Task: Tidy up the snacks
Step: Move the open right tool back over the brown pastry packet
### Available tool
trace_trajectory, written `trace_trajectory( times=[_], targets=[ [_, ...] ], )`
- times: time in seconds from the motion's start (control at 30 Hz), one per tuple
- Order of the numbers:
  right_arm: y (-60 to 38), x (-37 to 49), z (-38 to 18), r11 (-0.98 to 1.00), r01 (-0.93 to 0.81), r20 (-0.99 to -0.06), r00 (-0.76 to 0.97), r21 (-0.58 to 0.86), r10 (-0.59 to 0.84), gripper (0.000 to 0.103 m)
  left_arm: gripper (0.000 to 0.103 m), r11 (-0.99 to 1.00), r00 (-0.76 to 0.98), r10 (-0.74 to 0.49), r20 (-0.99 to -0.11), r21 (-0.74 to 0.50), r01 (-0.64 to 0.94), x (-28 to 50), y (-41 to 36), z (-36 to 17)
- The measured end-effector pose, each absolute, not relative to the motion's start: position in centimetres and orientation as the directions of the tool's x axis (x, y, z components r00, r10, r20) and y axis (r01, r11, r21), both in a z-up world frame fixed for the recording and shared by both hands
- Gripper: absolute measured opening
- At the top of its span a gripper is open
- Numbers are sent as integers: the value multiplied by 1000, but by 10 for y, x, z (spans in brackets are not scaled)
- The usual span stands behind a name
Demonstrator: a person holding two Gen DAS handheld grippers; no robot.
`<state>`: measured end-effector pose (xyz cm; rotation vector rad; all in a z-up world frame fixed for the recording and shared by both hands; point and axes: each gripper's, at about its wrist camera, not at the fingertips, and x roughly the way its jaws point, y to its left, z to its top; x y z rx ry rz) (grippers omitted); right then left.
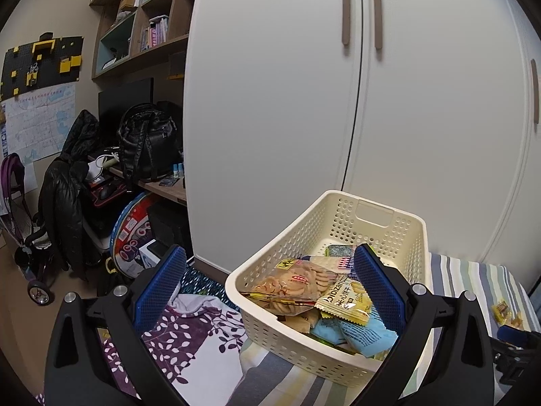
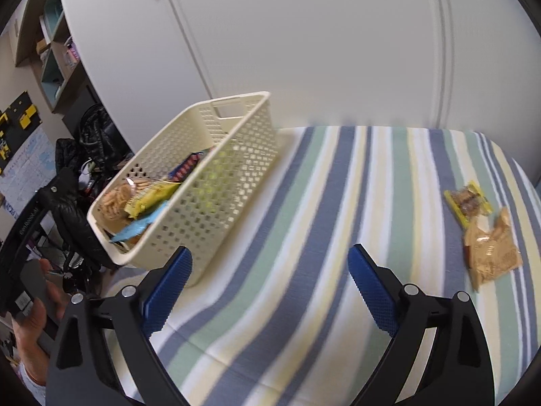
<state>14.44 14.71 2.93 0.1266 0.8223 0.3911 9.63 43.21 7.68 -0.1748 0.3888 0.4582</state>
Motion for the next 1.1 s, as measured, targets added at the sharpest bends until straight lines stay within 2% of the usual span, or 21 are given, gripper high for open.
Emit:
trace_trajectory(
  times=[0.2, 0.47, 0.63, 0.8, 0.93, 1.1],
  targets=[
    [95, 141, 20, 955, -199, -723, 625, 218, 295, 92, 101, 891, 825, 410, -388, -24, -454, 98, 421, 77],
    [5, 144, 4, 956, 27, -772, 597, 292, 219, 93, 101, 893, 829, 409, -382, -21, -450, 97, 418, 77],
    [-39, 151, -12, 882, 170, -773, 573, 439, 274, 92, 101, 898, 834, 404, -376, -11, -440, 97, 413, 78],
    [-56, 166, -34, 825, 241, -776, 543, 512, 323, 93, 101, 901, 838, 401, -370, -8, -434, 95, 409, 78],
    [-60, 183, -46, 805, 267, -779, 527, 530, 339, 92, 101, 899, 838, 402, -369, -11, -437, 94, 409, 79],
    [-64, 208, -49, 831, 284, -802, 526, 479, 283, 92, 101, 900, 839, 403, -366, -8, -436, 94, 408, 80]
  ],
)
